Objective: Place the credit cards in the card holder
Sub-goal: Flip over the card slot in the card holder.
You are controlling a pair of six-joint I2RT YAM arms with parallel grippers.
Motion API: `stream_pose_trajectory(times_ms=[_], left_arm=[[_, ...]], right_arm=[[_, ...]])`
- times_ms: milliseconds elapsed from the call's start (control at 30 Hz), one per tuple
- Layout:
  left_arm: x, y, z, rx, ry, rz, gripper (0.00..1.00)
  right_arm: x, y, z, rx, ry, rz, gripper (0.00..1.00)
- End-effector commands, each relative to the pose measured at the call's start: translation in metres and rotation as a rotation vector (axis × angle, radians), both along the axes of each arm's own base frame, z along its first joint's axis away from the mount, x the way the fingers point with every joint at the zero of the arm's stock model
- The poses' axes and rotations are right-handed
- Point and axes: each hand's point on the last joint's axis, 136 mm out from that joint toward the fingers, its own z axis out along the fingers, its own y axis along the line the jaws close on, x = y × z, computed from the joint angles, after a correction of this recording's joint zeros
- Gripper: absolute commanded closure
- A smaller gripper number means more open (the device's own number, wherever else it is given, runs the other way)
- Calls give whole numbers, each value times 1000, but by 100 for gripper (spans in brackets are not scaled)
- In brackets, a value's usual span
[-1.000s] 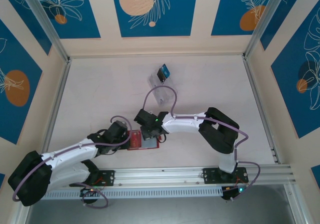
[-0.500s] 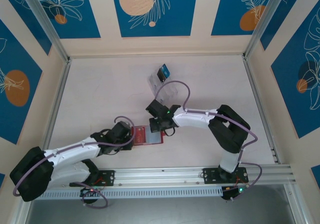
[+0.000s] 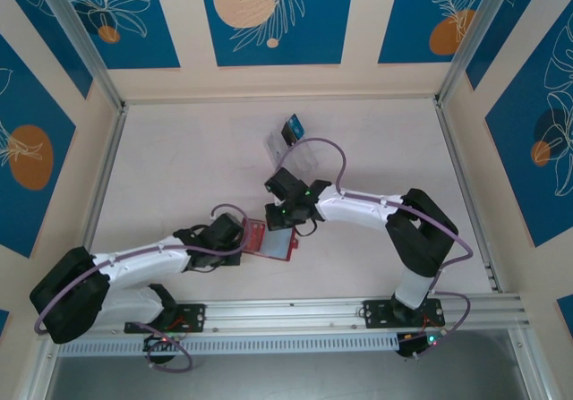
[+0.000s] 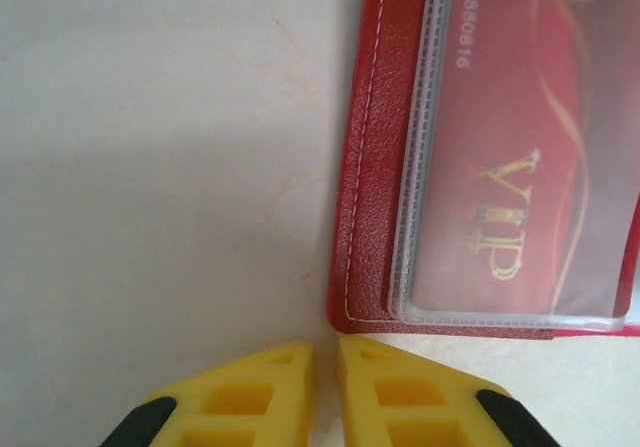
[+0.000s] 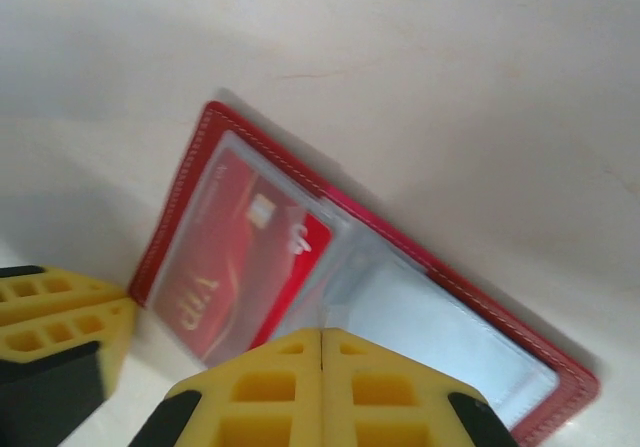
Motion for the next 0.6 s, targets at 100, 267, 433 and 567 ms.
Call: stream_pose_trajectory(times_ms=[100,267,433,567], left_arm=[[7,-31,12,-141,-43,-21,86],[3,-23,13,-131,-47,-15,84],[-3,-14,12,-124,-42,-1,79],[-9,-2,16,-112,-49,25,72]], right_arm=[[3,33,14,128,90,3,100],[5,49,5,144,142,-3,97],[8,66,-6,144,186,-14,92],[10,76,-13,156,219,-25,81]])
